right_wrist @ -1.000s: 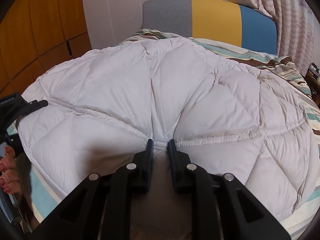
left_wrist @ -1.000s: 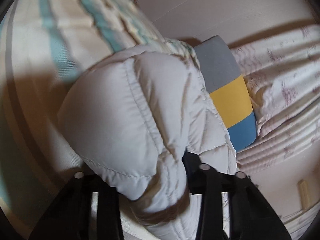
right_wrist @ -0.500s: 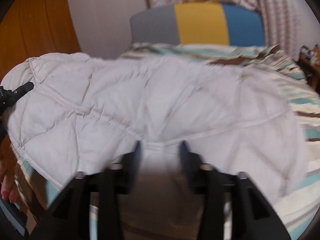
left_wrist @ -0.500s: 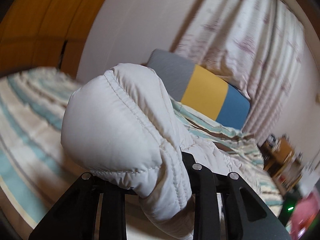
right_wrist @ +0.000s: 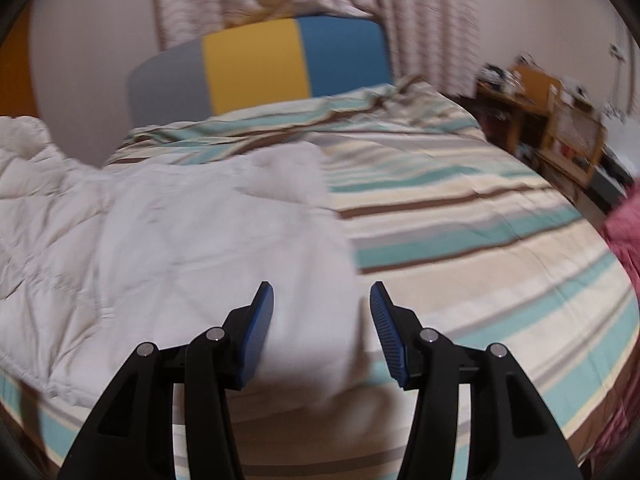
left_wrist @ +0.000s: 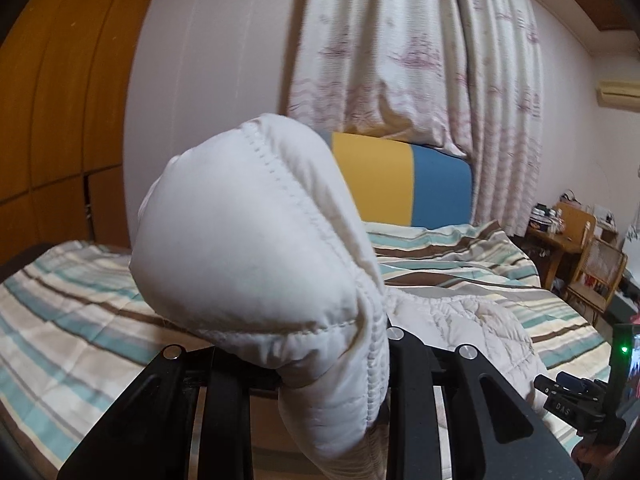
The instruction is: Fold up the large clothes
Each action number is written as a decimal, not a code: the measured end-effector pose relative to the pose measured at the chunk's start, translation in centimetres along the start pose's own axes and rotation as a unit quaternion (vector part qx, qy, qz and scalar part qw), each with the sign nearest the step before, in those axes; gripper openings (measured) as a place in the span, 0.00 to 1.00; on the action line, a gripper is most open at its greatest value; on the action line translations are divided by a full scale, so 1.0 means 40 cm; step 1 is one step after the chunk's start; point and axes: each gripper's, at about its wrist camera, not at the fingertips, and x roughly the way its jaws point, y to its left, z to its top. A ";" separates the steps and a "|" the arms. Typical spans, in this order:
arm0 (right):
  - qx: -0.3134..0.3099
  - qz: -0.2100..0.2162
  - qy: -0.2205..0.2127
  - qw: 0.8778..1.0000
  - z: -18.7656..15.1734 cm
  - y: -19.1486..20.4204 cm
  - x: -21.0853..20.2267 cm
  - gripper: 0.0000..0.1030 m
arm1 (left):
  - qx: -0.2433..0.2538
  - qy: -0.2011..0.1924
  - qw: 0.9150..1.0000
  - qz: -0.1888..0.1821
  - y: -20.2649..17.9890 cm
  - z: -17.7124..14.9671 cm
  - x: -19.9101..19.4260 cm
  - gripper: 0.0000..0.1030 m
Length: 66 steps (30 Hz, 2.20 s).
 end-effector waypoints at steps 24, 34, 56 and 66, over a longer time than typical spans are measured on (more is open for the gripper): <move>0.076 -0.029 0.015 0.997 -0.018 -0.204 -0.030 0.49 | 0.167 0.033 0.978 -0.118 -0.381 -0.101 0.078 0.33; 0.080 -0.005 0.011 0.997 -0.029 -0.215 -0.042 0.49 | 0.203 0.074 0.961 -0.170 -0.463 -0.232 0.117 0.47; 0.064 0.038 -0.026 0.997 0.004 -0.175 -0.089 0.49 | 0.064 0.098 0.957 -0.266 -0.290 -0.229 -0.027 0.68; 0.063 0.041 -0.046 0.996 0.060 -0.158 -0.137 0.49 | -0.196 0.069 0.978 -0.030 0.046 -0.113 0.118 0.79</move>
